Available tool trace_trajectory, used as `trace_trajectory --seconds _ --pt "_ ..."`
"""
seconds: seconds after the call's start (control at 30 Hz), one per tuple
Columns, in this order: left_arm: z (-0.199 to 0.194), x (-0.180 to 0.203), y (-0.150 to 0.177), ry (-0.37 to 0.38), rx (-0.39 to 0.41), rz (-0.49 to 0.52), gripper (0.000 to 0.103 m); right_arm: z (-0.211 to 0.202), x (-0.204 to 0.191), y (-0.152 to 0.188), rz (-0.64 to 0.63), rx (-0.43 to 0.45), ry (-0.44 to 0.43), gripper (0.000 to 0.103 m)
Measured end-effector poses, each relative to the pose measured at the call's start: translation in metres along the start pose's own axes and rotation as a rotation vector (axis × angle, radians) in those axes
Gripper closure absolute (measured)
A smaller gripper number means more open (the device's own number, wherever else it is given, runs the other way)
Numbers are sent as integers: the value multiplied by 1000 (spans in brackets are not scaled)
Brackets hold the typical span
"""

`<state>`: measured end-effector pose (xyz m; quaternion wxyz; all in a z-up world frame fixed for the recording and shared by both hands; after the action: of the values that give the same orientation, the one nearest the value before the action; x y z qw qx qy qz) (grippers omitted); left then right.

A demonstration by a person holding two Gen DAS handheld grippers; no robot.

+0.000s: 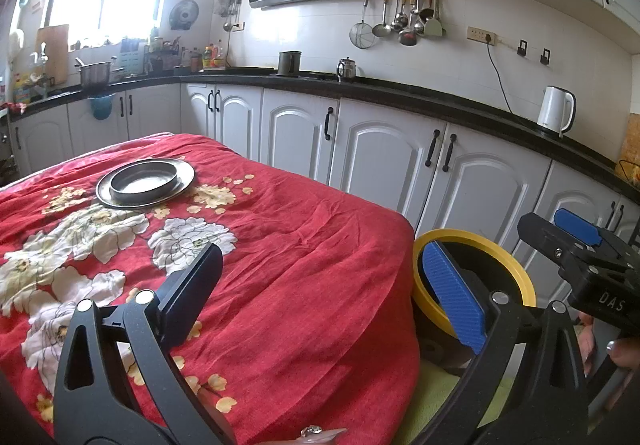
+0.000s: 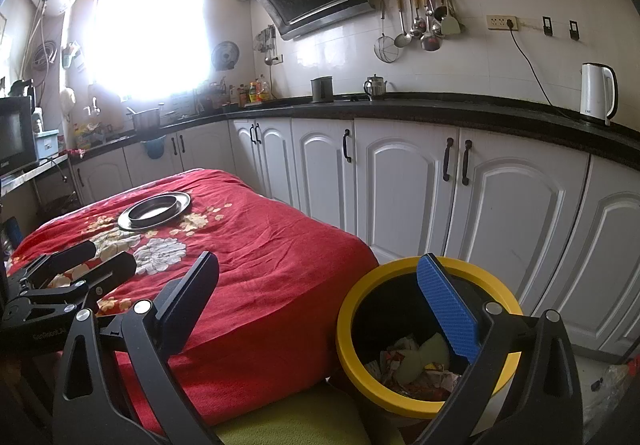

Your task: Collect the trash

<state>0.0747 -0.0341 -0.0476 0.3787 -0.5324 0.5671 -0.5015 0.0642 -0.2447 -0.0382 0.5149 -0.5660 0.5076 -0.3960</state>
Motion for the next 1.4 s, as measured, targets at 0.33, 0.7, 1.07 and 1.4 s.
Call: trace_trajectory --seconds 0.33,0.7,1.07,1.4 --pt "0 1 0 0 0 1 11 0 0 0 0 0 1 6" --pt "1 3 1 4 -9 -3 11 0 0 -1 0 0 0 6" --pt "3 -1 5 -9 -32 -7 11 3 -1 -1 4 -8 2 6" --pt "-27 -119 4 -279 -99 -144 11 48 -110 -14 -28 -144 -310 6"
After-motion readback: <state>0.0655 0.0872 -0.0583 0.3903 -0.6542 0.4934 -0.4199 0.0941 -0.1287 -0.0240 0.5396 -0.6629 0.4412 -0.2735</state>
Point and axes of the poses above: each gripper's, at about its wrist camera, not at the fingertips, and z roughly the way its jaws point, x to its right, y to its underside, the point moved 5 cm from there along z, roughly the way its jaws point, and after that the axes turned 12 degrees about x, right-handed, at the moved point
